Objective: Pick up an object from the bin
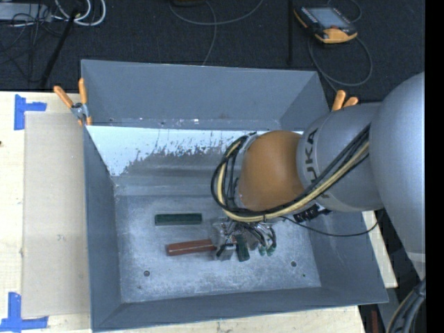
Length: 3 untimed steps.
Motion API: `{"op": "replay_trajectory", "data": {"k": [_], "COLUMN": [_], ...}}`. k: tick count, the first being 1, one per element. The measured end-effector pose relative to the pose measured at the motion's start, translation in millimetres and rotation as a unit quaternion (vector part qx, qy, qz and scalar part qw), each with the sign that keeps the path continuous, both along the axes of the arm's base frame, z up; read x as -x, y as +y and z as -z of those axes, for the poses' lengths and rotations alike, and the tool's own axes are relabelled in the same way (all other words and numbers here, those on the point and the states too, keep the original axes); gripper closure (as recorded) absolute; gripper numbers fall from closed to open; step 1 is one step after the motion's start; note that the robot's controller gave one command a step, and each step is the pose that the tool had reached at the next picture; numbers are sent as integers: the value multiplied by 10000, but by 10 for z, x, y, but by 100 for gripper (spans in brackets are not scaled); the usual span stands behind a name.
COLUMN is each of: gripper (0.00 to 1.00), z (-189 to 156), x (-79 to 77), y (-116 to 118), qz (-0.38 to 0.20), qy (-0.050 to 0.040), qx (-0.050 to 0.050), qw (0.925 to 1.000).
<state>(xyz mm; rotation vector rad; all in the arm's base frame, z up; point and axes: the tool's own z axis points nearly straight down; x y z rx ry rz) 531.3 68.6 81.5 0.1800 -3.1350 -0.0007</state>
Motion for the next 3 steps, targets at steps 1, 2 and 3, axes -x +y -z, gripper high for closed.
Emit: {"op": "replay_trajectory", "data": {"k": [1,2,3], "gripper": [0,0,0], "z": [0,-14,110], "x": [0,143,-253], "y": [-1,79,148], "qz": [4,-782,-914], "qy": [0,8,-24], "qx": [-1,1,-1], "qw": [10000,9969,9958]}}
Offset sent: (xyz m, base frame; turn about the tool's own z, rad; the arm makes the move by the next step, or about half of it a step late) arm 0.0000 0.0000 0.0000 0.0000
